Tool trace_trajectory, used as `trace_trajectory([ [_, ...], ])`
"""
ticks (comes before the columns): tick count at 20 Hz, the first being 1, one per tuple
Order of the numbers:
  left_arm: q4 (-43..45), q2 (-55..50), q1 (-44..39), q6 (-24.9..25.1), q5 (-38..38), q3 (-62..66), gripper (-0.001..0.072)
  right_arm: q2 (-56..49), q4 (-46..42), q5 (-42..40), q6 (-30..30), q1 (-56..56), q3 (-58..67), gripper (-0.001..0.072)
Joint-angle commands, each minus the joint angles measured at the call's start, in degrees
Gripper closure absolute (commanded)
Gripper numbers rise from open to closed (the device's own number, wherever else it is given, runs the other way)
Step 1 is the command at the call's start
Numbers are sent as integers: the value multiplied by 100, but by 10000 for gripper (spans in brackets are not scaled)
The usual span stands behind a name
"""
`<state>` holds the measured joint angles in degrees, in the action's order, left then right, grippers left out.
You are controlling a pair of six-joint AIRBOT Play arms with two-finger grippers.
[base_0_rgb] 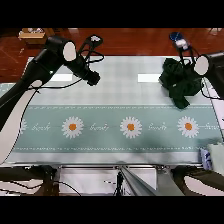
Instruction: Fold the shirts.
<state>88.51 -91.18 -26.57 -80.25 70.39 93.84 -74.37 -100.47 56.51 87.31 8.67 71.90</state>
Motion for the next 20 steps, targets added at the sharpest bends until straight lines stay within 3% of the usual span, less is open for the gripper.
trace_trajectory([
  [1,7,83,17,0,-79,7,186,-22,-1604,-2181,306,-85,7,364],
  [4,2,328,85,-4,-87,7,172,-234,-1768,-2275,1412,-632,76,358],
  [5,4,431,103,-24,-90,7,130,-356,-1641,-2201,1593,-887,76,356],
  [8,4,715,131,-105,-92,7,125,-750,-597,-1897,1600,-1639,76,258],
  [9,2,780,129,-107,-90,7,124,-876,-131,-1823,1565,-1849,76,166],
  [10,2,833,129,-109,-87,7,125,-1010,380,-1738,1497,-2044,76,135],
  [14,2,896,127,-216,-70,7,125,-1482,1342,-1587,756,-2288,76,135],
  [19,0,1016,120,-256,-81,7,126,-2057,1598,-1478,710,-2201,76,148],
  [20,2,1082,120,-256,-79,7,126,-2173,1644,-1368,710,-2201,76,208],
])
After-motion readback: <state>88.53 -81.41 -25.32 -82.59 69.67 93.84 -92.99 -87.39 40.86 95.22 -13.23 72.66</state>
